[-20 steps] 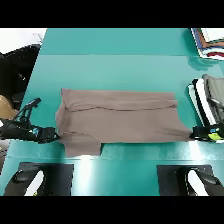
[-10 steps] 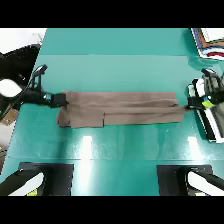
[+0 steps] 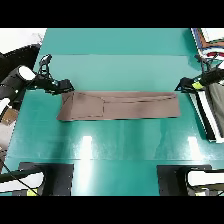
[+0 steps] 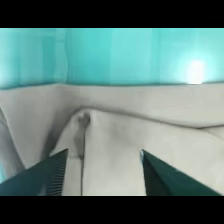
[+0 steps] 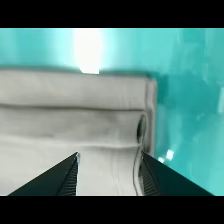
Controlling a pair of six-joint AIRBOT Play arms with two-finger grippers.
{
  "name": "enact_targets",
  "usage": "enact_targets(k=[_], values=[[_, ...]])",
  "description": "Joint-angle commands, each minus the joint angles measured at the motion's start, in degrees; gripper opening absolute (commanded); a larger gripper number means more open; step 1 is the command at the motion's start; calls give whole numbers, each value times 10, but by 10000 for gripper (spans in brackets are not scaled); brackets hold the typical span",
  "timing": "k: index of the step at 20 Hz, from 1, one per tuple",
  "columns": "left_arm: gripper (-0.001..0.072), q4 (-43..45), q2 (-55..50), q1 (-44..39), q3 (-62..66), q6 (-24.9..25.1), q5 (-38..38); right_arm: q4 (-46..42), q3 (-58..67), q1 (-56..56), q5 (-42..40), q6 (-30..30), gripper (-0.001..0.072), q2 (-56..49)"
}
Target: Fold the shirts.
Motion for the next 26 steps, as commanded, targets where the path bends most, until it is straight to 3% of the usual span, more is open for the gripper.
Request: enact_targets(k=[1,5,6,7,8,9,15,16,17,19,20,22,26], values=[[483,-1,-9,0,25,0,-21,80,30,-33,19,-23,451,-28],[480,-10,-8,-2,52,1,-111,109,-42,-105,65,-56,455,-8],[480,-17,-9,-2,52,1,-120,118,-70,-121,66,-66,508,-3],[478,-22,-9,-2,52,1,-123,127,-96,-135,64,-70,611,-2],[283,-31,-9,-2,51,1,-123,138,-121,-147,64,-81,624,-4],[22,-42,-9,-2,52,6,-123,152,-143,-155,61,-93,624,-10],[24,-93,-9,-5,51,16,-117,212,-178,-120,24,-118,607,-59],[24,-94,-10,-14,52,16,-115,213,-177,-110,5,-118,538,-59],[24,-93,-12,-27,51,16,-110,212,-177,-97,-11,-119,406,-59],[23,-93,-20,-67,52,15,-86,211,-171,-86,-18,-125,62,-54],[23,-93,-26,-87,52,14,-67,211,-162,-84,-10,-131,14,-47],[23,-94,-48,-133,55,3,-17,212,-133,-82,24,-131,13,-23],[23,-108,-144,-213,134,-2,-3,214,-26,-35,90,-104,13,39]])
